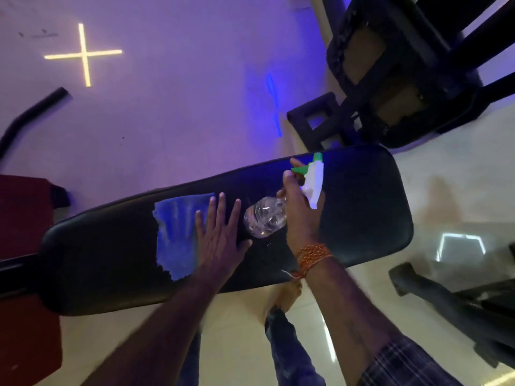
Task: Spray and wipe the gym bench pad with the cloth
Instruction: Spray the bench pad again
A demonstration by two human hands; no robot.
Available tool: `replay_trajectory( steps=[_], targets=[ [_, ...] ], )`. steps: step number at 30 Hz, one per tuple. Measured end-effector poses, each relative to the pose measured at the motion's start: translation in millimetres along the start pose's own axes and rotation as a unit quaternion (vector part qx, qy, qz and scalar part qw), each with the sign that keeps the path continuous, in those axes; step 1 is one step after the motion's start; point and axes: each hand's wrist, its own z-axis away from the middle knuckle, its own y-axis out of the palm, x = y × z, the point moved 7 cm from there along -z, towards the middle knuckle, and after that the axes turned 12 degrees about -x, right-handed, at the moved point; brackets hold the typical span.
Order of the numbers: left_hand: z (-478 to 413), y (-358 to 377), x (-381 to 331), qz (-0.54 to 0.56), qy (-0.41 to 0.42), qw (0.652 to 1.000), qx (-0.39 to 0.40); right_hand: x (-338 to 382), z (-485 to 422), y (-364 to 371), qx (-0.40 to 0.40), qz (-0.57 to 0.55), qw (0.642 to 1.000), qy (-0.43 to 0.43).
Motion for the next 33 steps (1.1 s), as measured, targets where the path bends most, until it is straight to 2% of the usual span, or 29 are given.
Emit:
replay_trajectory(
  steps=[3,8,14,17,23,26,33],
  targets=[
    [-17.1,5.4,-32.7,0.005,0.044,0.999,0.026,-12.1,-29.8,-41.0,-0.052,-0.113,0.982,0.144],
    [-48.0,21.6,-101.1,0.010,0.100,0.994,0.051,-18.3,-63.3,-121.4,-0.007,-0.086,0.967,0.242],
    [-85.7,47.5,-218.7,0.000,0.176,0.982,0.064,-9.7,-98.7,-184.1,-0.002,0.027,0.967,0.252],
    [-92.7,61.4,-252.3,-0.018,0.148,0.985,0.083,-9.0,-115.9,-198.1,-0.002,0.057,0.964,0.258],
    [-91.1,68.3,-254.7,-0.037,0.129,0.987,0.088,-6.9,-137.0,-212.7,-0.011,0.074,0.960,0.271],
    [-91.5,66.8,-256.6,-0.044,0.124,0.988,0.086,-6.5,-142.9,-227.6,-0.046,0.077,0.958,0.272],
    [-81.8,62.7,-256.1,-0.014,0.123,0.990,0.072,-26.8,-121.9,-262.8,-0.067,0.070,0.952,0.290]
  ],
)
